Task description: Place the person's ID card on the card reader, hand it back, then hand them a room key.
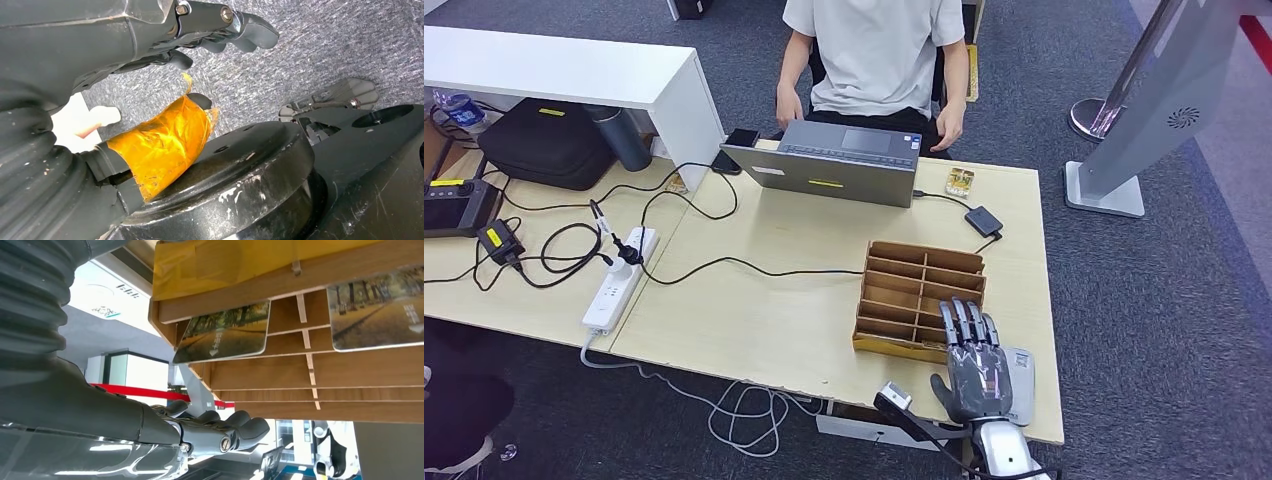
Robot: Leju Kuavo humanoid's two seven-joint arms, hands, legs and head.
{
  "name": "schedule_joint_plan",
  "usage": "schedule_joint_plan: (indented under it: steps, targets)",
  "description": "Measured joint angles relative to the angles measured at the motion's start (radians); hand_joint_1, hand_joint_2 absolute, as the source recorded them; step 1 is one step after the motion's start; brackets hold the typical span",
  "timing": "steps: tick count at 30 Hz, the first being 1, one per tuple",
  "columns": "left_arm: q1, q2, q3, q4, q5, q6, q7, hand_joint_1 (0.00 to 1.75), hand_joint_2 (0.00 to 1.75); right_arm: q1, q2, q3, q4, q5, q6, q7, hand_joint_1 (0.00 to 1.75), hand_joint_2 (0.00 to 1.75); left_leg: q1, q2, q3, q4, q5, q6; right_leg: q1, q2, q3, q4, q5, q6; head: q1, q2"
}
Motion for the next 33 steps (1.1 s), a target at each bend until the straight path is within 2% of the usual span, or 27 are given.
schedule_joint_plan:
  steps: [10, 14, 33]
  targets:
    - [0.0, 0.001, -0.003, 0.0, 0.0, 0.0, 0.0, 0.0, 1.75, -0.001, 0.0, 0.0, 0.014, 0.003, -0.001, 0.0, 0.0, 1.75, 0.0, 0.0, 0.0, 0.0, 0.0, 0.0, 0.0, 0.0, 0.0, 0.0, 0.0, 0.0, 0.0, 0.0]
    - [-0.001, 0.001, -0.005, 0.0, 0.0, 0.0, 0.0, 0.0, 1.75, -0.003, 0.0, -0.001, 0.023, 0.009, -0.008, -0.003, 1.75, 1.75, 0.0, 0.0, 0.0, 0.0, 0.0, 0.0, 0.0, 0.0, 0.0, 0.0, 0.0, 0.0, 0.0, 0.0]
    - [-0.003, 0.003, -0.02, 0.0, 0.002, 0.008, 0.005, 0.0, 1.75, -0.023, 0.003, -0.016, 0.054, 0.014, -0.038, -0.018, 1.75, 1.75, 0.0, 0.0, 0.0, 0.0, 0.0, 0.0, 0.0, 0.0, 0.0, 0.0, 0.0, 0.0, 0.0, 0.0]
